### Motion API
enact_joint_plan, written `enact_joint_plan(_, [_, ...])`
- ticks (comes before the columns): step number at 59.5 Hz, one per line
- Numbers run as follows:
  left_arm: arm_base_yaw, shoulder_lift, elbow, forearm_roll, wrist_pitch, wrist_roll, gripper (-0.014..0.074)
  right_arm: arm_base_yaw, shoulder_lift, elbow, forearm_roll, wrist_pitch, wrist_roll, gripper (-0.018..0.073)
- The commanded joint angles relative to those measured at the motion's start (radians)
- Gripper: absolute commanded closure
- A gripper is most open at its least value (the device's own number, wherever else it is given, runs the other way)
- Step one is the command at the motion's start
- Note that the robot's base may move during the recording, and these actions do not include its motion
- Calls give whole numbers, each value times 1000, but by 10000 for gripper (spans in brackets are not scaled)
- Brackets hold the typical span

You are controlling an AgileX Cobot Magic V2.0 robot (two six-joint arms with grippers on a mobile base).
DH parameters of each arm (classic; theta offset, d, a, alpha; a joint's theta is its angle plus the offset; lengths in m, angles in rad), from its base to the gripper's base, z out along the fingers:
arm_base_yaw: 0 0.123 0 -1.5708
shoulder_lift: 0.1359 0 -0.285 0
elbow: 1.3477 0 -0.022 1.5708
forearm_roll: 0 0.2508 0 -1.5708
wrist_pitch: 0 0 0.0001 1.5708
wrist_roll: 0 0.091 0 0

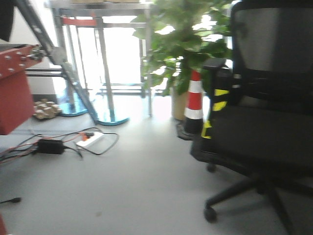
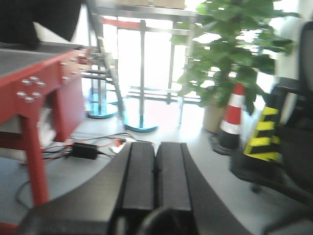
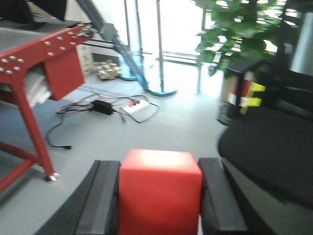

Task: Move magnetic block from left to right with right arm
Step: 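Keep holding the cube while turning and driving to the second table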

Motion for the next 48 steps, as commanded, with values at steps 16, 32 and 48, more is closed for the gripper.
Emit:
enact_joint_plan(16, [2, -10, 9, 0, -89, -4, 713, -3, 21, -27, -6, -85, -8, 376])
enact_joint_plan(32, [2, -10, 9, 0, -89, -4, 713, -3, 21, -27, -6, -85, -8, 376])
enact_joint_plan(48, [2, -10, 9, 0, -89, -4, 712, -3, 21, -27, -6, -85, -8, 376])
